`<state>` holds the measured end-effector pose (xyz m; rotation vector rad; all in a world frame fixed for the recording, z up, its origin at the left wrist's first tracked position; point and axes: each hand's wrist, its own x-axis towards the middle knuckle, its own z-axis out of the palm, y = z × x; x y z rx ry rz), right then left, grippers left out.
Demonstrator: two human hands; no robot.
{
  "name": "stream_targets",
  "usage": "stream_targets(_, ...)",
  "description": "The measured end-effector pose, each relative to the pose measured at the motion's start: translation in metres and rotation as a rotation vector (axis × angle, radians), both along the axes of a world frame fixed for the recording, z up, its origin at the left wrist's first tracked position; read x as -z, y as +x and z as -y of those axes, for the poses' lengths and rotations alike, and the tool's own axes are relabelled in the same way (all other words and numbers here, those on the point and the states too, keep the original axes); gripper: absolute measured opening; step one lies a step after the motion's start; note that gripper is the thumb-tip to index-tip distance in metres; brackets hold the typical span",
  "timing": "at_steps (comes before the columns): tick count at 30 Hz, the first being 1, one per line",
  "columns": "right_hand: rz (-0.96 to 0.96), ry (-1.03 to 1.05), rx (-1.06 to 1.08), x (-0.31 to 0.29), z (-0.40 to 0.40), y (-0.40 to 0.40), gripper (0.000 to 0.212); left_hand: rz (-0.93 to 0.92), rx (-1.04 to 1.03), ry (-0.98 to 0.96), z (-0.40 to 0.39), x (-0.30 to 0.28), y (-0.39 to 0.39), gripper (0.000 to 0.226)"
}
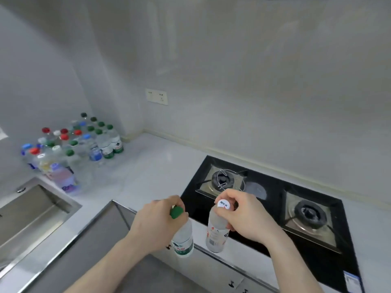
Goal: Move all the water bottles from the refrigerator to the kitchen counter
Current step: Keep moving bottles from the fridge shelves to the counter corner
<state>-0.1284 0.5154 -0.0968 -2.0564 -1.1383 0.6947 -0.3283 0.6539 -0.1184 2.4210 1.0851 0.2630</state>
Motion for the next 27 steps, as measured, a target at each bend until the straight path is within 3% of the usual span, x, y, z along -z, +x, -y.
stream_targets(15,0.025,-0.008,-0.367,0.008,-0.256,-0.031,0.009,-0.037,-0.356,0.011,-0.175,-0.010,-0.070,0.013)
stream_targets(27,0.013,-0.059,-0.394,0.017,-0.367,-0.067,0.006,-0.029,-0.337,0.028,-0.291,-0.008,-0.097,0.015)
